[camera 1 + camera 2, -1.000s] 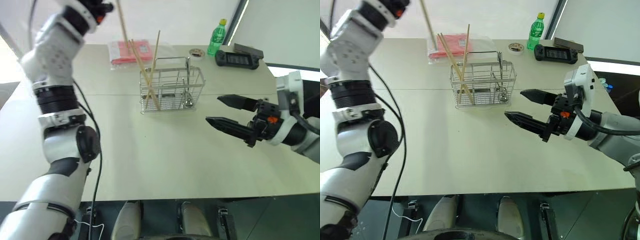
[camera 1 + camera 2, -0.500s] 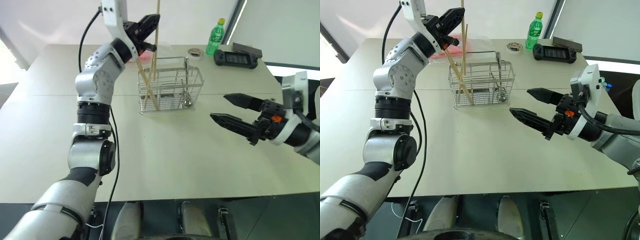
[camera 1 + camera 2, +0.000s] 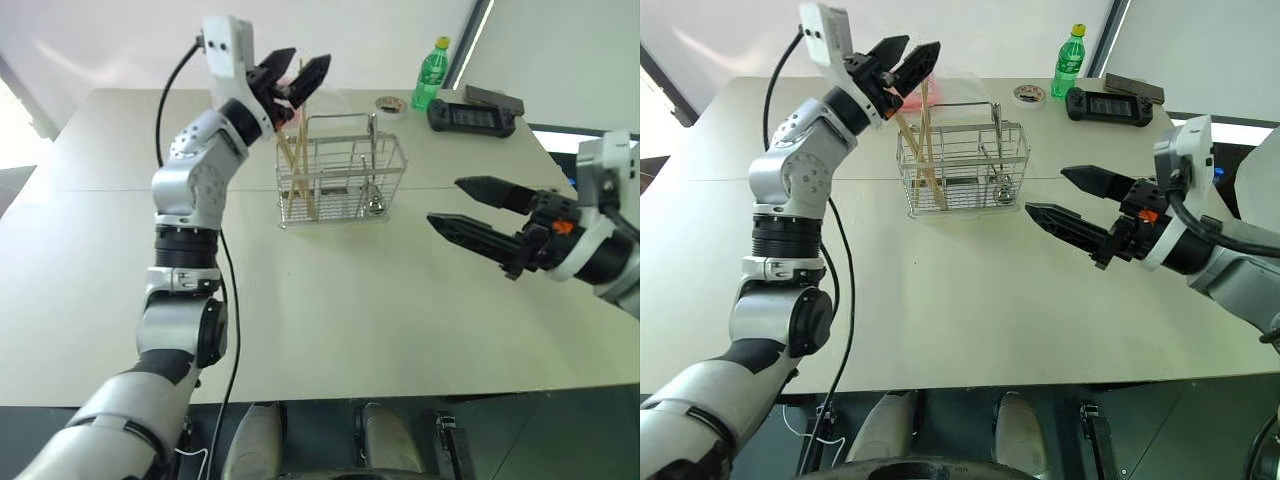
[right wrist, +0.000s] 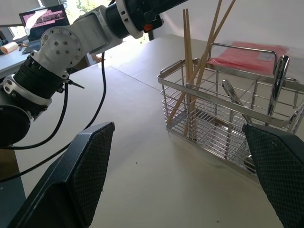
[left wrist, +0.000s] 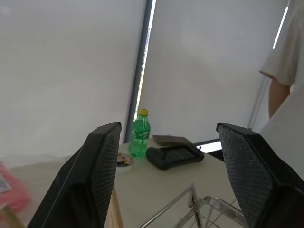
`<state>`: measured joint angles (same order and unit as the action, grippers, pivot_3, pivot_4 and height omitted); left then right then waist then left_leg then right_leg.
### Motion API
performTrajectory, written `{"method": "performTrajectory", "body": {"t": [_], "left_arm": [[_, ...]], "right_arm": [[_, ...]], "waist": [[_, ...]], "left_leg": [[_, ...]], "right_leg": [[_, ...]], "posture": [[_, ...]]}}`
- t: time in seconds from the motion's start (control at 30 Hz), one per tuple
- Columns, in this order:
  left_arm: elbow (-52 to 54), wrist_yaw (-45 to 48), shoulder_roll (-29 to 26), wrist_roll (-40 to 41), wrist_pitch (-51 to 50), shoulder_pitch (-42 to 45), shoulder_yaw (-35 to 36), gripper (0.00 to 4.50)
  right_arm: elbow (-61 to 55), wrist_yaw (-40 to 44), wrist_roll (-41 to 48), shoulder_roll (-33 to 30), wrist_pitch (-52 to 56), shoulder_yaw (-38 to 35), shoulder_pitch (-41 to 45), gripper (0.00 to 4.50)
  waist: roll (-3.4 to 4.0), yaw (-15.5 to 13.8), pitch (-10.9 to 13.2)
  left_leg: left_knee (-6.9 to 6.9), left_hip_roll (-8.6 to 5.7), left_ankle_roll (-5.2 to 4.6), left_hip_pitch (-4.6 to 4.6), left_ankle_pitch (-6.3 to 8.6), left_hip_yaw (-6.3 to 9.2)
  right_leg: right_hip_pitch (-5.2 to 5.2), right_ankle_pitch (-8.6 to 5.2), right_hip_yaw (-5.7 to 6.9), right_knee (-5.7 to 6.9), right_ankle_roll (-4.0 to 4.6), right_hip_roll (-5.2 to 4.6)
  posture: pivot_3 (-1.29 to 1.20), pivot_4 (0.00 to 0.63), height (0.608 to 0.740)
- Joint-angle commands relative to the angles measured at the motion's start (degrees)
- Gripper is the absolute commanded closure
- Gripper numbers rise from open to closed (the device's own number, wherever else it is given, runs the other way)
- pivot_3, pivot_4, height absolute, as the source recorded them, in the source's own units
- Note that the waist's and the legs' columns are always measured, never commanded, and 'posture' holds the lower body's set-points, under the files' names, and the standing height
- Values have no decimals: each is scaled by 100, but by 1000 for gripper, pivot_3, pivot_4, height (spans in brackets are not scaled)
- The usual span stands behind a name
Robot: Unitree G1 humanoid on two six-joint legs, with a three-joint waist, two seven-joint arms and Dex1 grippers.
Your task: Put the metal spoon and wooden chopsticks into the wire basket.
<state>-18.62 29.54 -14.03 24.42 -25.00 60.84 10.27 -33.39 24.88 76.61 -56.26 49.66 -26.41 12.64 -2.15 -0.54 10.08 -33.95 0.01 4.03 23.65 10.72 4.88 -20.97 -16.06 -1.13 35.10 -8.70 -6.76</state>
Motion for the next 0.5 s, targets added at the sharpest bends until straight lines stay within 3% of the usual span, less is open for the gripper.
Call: {"method": "performTrajectory", "body": {"t": [0.03, 0.23, 0.33, 0.5], "left_arm": [[446, 123, -640, -25, -375, 66, 61, 1041], [1292, 2032, -2958, -160, -739, -783, -378, 1041], [1787, 3009, -4039, -315, -399, -1556, -543, 1041], [2210, 3356, -4695, -281, -446, -2256, -357, 1041]], "right_arm": [[-1, 53, -26, -24, -83, -25, 122, 0], [138, 283, -323, 39, -157, 112, 172, 0], [286, 472, -526, 100, -193, 245, 239, 0], [561, 863, -1002, 204, -317, 564, 388, 0]], "waist": [[1, 2, 0], [9, 150, 1], [11, 137, 2], [12, 25, 4]], "left_leg": [[0, 0, 0, 0, 0, 0], [16, 1, -1, -1, 1, -1], [19, 2, 0, -1, 1, -1], [10, 7, 2, 0, 3, -5]], "right_leg": [[0, 0, 0, 0, 0, 0], [-11, -1, -1, 3, 2, 1], [-12, -11, -1, 2, 23, 0], [-28, -20, 0, -15, 43, -6]], "posture": [[0, 150, 721], [0, 150, 721], [0, 150, 721], [0, 150, 721]]}}
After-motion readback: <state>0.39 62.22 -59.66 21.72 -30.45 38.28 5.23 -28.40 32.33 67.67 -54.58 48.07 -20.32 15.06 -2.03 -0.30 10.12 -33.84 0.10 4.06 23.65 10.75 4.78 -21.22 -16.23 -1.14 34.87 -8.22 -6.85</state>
